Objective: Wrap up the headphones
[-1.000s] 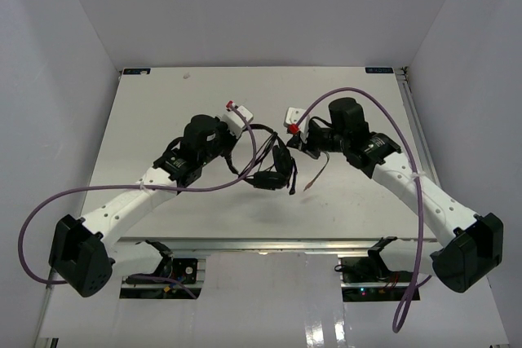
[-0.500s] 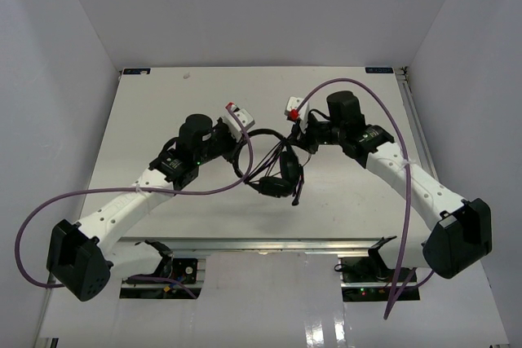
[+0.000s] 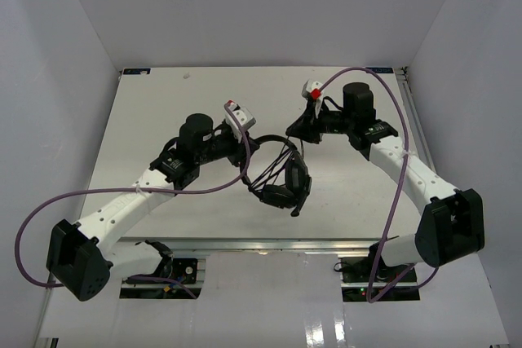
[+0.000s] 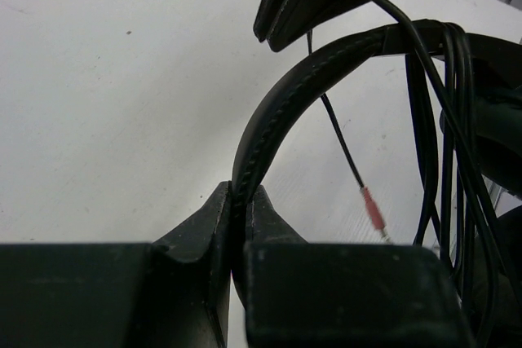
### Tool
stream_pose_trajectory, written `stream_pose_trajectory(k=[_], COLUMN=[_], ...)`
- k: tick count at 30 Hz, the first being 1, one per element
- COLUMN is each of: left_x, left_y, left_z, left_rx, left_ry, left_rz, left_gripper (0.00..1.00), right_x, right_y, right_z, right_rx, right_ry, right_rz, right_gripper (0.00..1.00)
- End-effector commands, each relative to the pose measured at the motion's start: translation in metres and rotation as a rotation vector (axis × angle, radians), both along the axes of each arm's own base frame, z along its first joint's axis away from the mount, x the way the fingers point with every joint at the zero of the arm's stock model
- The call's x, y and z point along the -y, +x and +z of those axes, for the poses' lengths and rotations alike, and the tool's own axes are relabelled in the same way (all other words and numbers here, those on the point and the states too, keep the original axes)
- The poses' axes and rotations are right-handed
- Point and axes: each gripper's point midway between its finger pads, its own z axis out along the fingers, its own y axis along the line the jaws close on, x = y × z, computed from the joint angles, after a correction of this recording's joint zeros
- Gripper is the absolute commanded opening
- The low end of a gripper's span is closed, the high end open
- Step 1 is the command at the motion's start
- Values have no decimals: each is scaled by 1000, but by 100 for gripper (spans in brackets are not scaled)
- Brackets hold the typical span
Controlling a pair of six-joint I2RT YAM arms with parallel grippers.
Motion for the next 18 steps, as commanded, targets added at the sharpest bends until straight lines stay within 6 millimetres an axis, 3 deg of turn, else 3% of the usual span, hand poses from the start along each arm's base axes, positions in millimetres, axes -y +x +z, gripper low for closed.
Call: stream_pose_trajectory(k=[1, 6, 11, 15, 18], left_x=[13, 7, -2, -12, -21], left_y=[-20, -2, 17, 35, 49], left_z=[59, 78, 78, 61, 29], left_rx=[44, 26, -28, -90, -166], left_ry=[-172, -263, -324, -367, -393], left_rz=[-67, 67, 215, 362, 493], left_gripper=[0, 0, 0, 0, 0], right_x=[-1, -2, 0, -2, -6], right_y=[-3, -29, -38, -37, -32], right_z=[15, 7, -3, -21, -41], right_rx=[-15, -119, -171, -256, -354], right_ry=[135, 217, 252, 264, 279], right_rz=[63, 149, 170, 175, 168], right_gripper=[15, 11, 13, 13, 13])
